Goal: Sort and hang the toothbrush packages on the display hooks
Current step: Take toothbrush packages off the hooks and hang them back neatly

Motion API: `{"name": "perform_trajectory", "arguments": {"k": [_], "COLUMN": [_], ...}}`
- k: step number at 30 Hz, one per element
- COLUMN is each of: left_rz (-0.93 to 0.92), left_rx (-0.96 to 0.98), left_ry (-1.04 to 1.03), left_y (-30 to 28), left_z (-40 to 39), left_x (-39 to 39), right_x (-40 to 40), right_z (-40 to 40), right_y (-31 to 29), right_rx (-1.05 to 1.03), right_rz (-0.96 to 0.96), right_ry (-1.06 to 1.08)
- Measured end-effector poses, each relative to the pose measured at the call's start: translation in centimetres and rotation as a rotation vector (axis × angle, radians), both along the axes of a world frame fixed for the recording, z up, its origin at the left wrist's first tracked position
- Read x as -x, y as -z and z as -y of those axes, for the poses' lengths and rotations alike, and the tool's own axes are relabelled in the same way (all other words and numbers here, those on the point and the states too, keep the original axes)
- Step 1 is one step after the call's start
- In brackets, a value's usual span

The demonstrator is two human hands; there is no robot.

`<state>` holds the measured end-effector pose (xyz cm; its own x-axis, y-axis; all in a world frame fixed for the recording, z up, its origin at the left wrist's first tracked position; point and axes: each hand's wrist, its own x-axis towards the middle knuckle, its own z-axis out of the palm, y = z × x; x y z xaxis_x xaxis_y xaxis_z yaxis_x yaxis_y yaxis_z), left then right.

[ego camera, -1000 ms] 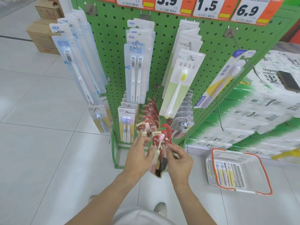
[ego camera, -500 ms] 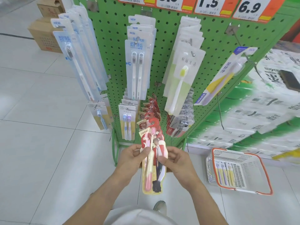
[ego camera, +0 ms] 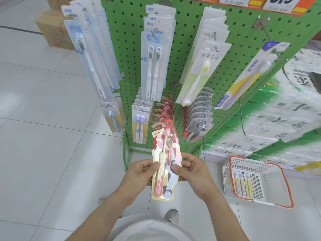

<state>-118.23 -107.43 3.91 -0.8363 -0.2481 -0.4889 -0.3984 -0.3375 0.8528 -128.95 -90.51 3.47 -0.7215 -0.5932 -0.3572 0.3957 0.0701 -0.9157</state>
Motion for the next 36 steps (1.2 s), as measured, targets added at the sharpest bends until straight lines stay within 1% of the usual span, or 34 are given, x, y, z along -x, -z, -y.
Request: {"name": "perform_trajectory", "arguments": {"k": [5,10,15,20,23,25,27,28,30,31,33,35,36], "left_rz": [0.008,0.001,0.010,0.010,-0.009,-0.030,-0.038,-0.043,-0.064,-0.084,-0.152,-0.230,-0.251], "left_rx": [-0.087,-0.107,-0.100,-0.097,-0.059,-0.019,0.091,0.186,0.442,0.589,0.850,1.008,1.064], "left_ry": [0.163,0.133,0.113,0.102,0.110,0.088,0.073,0.083,0.155,0.204,0.284,0.341,0.365], "left_y": [0.1,0.8,1.0,1.1,1.5,1.7,2.0,2.1,2.2,2.2,2.1,2.1,2.1], "left_z": [0.6,0.4,0.6,0.3,0.5,0.4,0.2,0.1,0.0,-0.1,-0.4,-0.7,-0.7], "left_x": [-1.0,-1.4,-1.6,-1.6,-1.6,-1.6,-1.5,-1.4,-1.3,-1.4,-1.5,-1.4,-1.3], "right_x": [0.0,-0.1,0.0,-0.1,0.0,-0.1,-0.3,-0.4,-0.8,-1.1,-1.7,-1.9,-1.9], "right_z": [0.1,0.2,-0.1,-0.3,-0.4,-0.2,0.1,0.3,0.5,0.8,1.5,2.2,2.3], "right_y": [0.1,0.1,0.3,0.8,0.9,1.0,1.5,1.7,1.6,1.3,0.7,0.3,0.2], "right_rx": [-0.008,0.018,0.090,0.072,0.049,-0.028,-0.153,-0.213,-0.274,-0.249,-0.135,-0.030,-0.012], "right_rz": [-0.015,0.014,0.123,0.089,0.060,-0.009,-0.120,-0.182,-0.263,-0.259,-0.126,0.021,0.036], "right_ry": [0.090,0.081,0.049,0.028,0.025,0.060,0.125,0.146,0.117,0.076,0.040,0.093,0.126]}}
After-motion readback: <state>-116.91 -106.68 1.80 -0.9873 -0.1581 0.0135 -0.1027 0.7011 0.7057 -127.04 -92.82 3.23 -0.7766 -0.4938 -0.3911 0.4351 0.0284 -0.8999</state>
